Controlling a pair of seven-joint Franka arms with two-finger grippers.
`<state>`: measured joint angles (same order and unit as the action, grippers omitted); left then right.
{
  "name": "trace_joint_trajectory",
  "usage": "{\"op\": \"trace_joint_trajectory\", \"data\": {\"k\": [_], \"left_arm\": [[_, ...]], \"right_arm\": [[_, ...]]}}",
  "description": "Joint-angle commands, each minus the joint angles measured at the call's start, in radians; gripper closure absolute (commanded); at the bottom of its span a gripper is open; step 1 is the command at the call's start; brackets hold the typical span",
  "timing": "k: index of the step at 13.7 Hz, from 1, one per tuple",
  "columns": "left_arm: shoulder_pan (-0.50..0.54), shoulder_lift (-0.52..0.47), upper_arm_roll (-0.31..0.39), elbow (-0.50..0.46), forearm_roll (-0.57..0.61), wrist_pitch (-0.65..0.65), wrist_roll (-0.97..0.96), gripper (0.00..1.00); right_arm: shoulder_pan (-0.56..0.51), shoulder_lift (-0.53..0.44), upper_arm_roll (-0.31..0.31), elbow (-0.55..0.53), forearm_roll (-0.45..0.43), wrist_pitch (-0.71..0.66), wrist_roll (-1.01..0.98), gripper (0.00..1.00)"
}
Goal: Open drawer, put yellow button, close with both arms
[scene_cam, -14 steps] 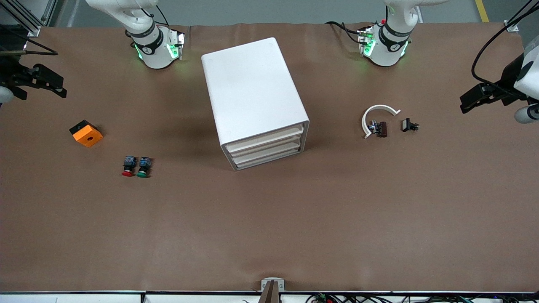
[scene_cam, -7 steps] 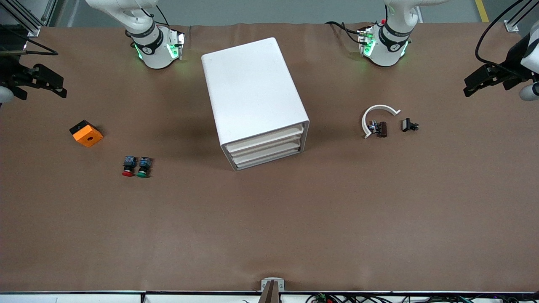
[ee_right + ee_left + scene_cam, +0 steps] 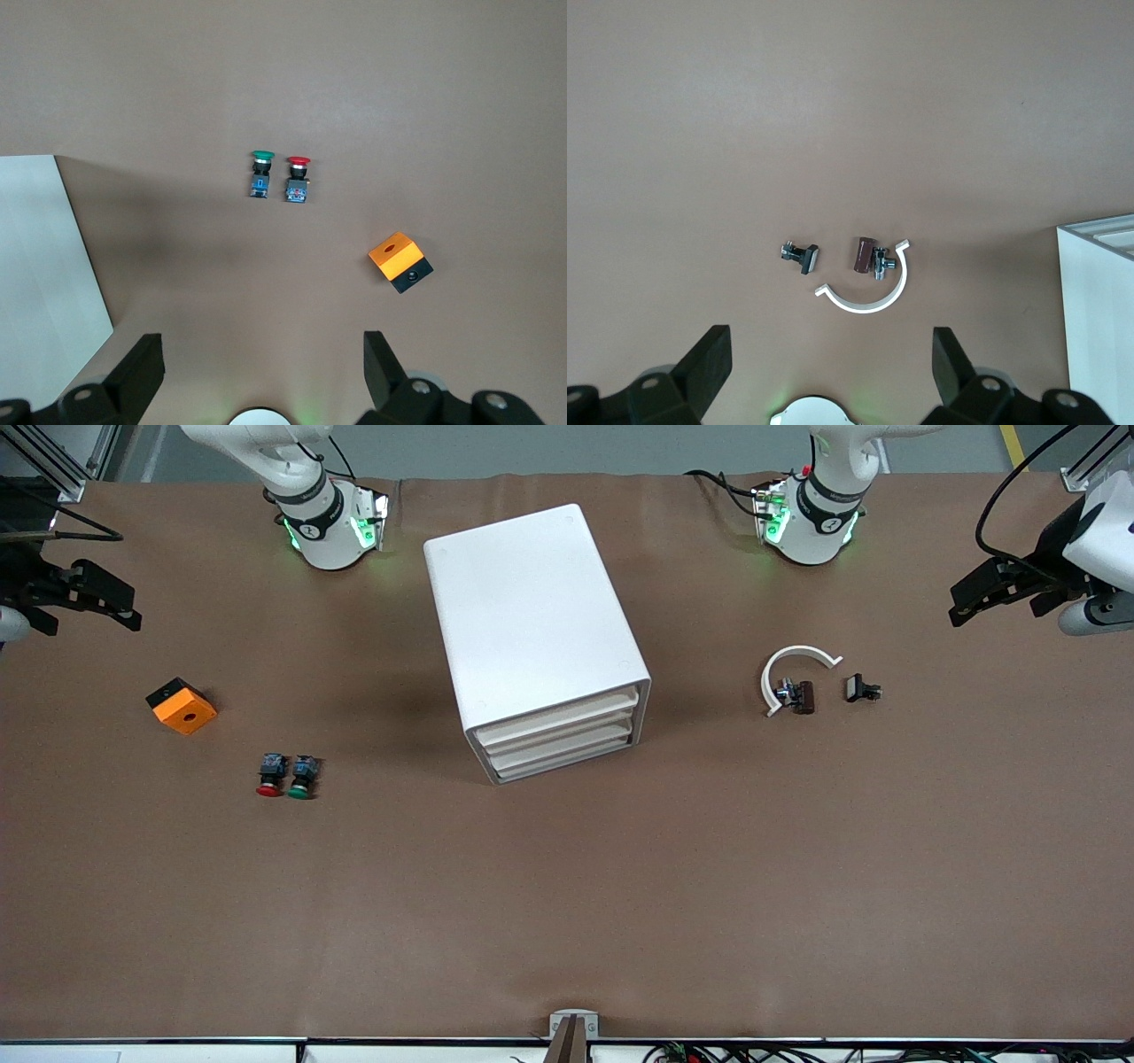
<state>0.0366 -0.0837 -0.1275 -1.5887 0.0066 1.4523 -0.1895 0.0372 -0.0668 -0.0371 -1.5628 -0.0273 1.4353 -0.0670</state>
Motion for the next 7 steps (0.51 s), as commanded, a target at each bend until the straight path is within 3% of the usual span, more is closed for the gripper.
{"op": "trace_joint_trajectory", "data": {"k": [1,7], "left_arm": [[0.009,-0.014,0.012,-0.002,-0.008,0.003,0.080,0.00],[0.011,0.021,0.022,0.049,0.006,-0.018,0.085,0.00]], "right_arm": [[0.001,0.004,0.003,0.013,-0.013,-0.012,0.000,0.00],[0.001,0.004,0.003,0.013,-0.013,-0.012,0.000,0.00]]}}
